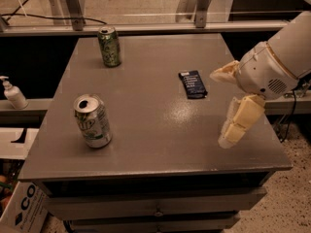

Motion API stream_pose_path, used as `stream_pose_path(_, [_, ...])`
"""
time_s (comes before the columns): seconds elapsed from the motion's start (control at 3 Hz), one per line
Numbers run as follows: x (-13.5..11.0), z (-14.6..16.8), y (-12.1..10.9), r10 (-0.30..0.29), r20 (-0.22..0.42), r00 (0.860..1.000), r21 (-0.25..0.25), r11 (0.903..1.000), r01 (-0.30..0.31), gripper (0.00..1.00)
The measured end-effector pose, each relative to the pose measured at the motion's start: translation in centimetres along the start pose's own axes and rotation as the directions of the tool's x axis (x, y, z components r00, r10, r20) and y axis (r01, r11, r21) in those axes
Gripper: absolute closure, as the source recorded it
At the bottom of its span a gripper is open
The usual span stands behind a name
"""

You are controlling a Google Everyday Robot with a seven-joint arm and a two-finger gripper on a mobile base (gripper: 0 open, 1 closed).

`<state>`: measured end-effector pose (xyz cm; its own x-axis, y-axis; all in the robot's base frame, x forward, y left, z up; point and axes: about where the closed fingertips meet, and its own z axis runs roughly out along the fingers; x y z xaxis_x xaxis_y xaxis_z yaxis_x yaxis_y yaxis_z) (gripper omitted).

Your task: Knock 7up can over

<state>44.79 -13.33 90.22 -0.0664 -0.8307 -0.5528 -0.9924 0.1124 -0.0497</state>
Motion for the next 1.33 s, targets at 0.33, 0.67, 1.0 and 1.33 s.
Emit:
stream_pose_path(0.33, [-0.7, 1.1, -0.6, -0.014, 0.071, 0.997, -0.005, 0.9999, 0.014, 0.00])
stream_pose_path(0.67, [-2.2, 4.1, -1.6, -0.045, 0.181, 0.982, -0.020, 0.9986, 0.049, 0.00])
stream_pose_path(1.0, [-4.2, 6.6, -1.8, -0.082, 0.288, 0.954, -0.034, 0.9949, 0.095, 0.00])
stream_pose_path(1.33, [-6.5, 9.3, -0.8, -0.105, 0.402, 0.910, -0.064, 0.9878, 0.142, 0.00])
